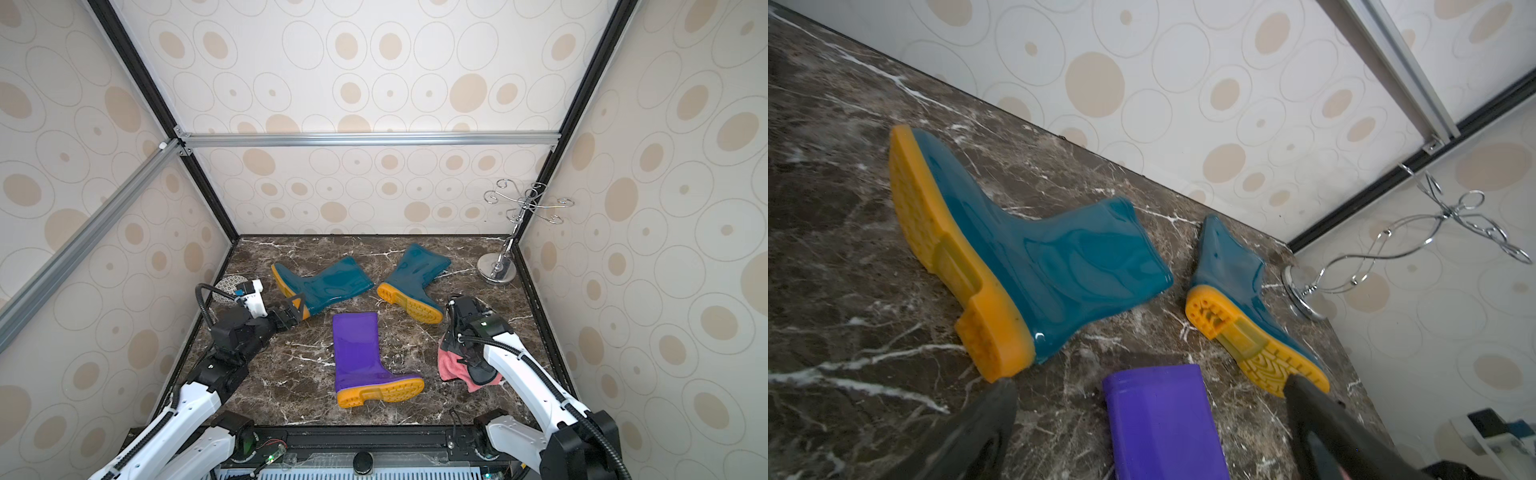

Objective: Wipe the rubber boots with a cloth
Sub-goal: Pick up the cleaning item at the center of the board.

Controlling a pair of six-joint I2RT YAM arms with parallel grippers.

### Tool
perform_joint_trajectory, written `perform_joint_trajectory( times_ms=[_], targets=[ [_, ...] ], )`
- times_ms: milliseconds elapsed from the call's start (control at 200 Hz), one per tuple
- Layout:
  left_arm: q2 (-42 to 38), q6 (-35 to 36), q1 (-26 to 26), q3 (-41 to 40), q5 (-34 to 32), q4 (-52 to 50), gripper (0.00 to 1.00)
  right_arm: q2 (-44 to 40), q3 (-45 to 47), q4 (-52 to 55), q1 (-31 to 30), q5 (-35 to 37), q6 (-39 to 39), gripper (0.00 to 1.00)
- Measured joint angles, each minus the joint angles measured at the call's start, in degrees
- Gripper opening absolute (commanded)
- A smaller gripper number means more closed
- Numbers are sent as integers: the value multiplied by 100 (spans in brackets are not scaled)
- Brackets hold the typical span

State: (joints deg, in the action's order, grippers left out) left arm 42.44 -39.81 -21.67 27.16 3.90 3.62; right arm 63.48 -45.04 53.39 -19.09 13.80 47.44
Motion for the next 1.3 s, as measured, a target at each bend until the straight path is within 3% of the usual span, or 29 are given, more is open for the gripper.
perform_joint_trajectory(
  times_ms=[315, 390, 515, 620, 690, 1040, 1300],
  targets=[
    [398, -28, -1252, -166, -470, -549, 100, 962, 356, -1043, -31, -170, -28, 77],
    [424, -57, -1495, -313, -538, -566, 100, 1049, 514, -1379, -31, -304, -55, 66],
    [531, -79, -1880, -560, -551, -540, 100, 1128, 706, -1849, -31, -505, -83, 37],
    [741, 33, -2354, -603, -566, -538, 100, 1185, 761, -2129, -31, -645, -160, 24],
    [883, 146, -2743, -603, -610, -472, 100, 1182, 824, -2310, -31, -728, -188, 0],
    [1167, 407, -4516, -605, -1117, -498, 96, 479, 890, -2400, -35, -1182, -407, 0],
    [973, 72, -4903, -1075, -1038, -463, 88, -107, 212, -2157, -72, -1532, -925, 0]
  ],
)
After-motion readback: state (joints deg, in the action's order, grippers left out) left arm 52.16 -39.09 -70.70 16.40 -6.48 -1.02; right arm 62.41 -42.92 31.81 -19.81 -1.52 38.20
